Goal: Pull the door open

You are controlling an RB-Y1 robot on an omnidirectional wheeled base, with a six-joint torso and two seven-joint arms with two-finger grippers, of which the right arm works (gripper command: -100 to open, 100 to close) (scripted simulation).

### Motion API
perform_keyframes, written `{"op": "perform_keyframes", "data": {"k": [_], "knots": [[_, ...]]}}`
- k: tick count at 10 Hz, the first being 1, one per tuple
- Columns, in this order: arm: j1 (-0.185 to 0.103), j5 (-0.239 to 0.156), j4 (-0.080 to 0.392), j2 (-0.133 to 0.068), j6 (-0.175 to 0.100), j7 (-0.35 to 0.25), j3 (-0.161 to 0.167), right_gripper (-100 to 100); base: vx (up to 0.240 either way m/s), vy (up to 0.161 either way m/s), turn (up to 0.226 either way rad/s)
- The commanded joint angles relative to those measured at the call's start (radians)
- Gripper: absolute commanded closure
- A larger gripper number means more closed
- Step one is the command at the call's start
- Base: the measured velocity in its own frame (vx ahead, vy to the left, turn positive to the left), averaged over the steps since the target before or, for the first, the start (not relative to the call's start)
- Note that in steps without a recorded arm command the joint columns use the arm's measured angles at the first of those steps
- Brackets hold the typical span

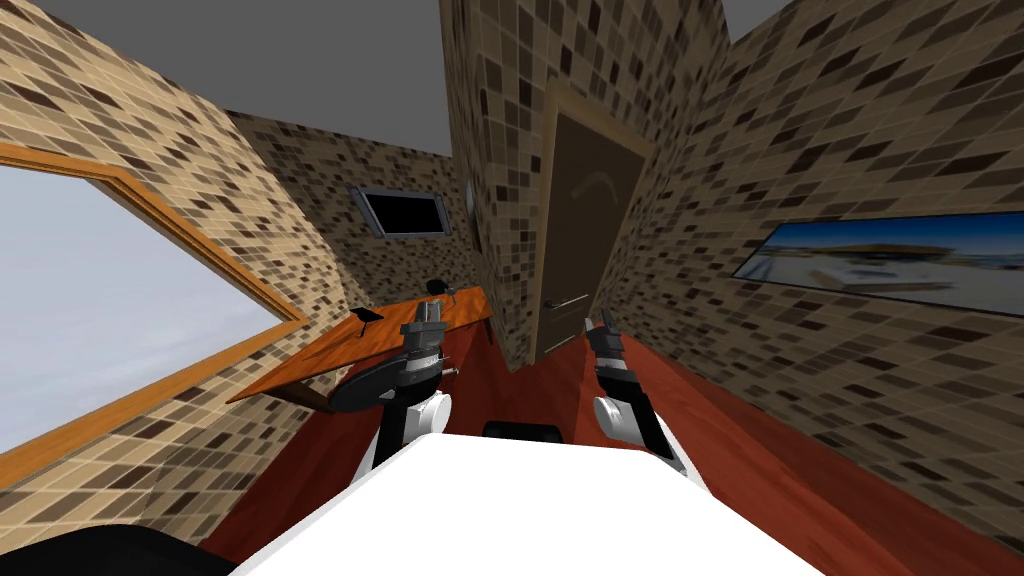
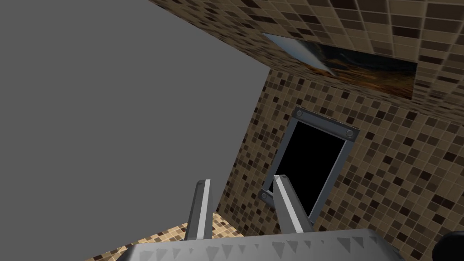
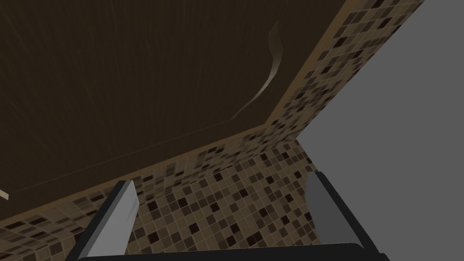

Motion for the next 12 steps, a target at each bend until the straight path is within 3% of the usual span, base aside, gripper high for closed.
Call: {"op": "perform_keyframes", "data": {"k": [1, 5, 6, 9, 12], "knots": [[-0.021, -0.01, 0.049, -0.009, -0.008, 0.006, 0.002, -100, 0.021, -0.08, 0.153], [-0.065, -0.032, 0.143, -0.031, -0.027, 0.016, 0.003, -100, 0.019, -0.08, 0.133], [-0.065, -0.032, 0.156, -0.031, -0.027, 0.016, 0.003, -100, 0.016, -0.067, 0.072], [-0.112, -0.056, 0.269, -0.054, -0.047, 0.026, 0.005, -100, 0.022, -0.094, 0.176], [-0.143, -0.072, 0.347, -0.07, -0.061, 0.034, 0.006, -100, 0.018, -0.093, 0.102]]}}
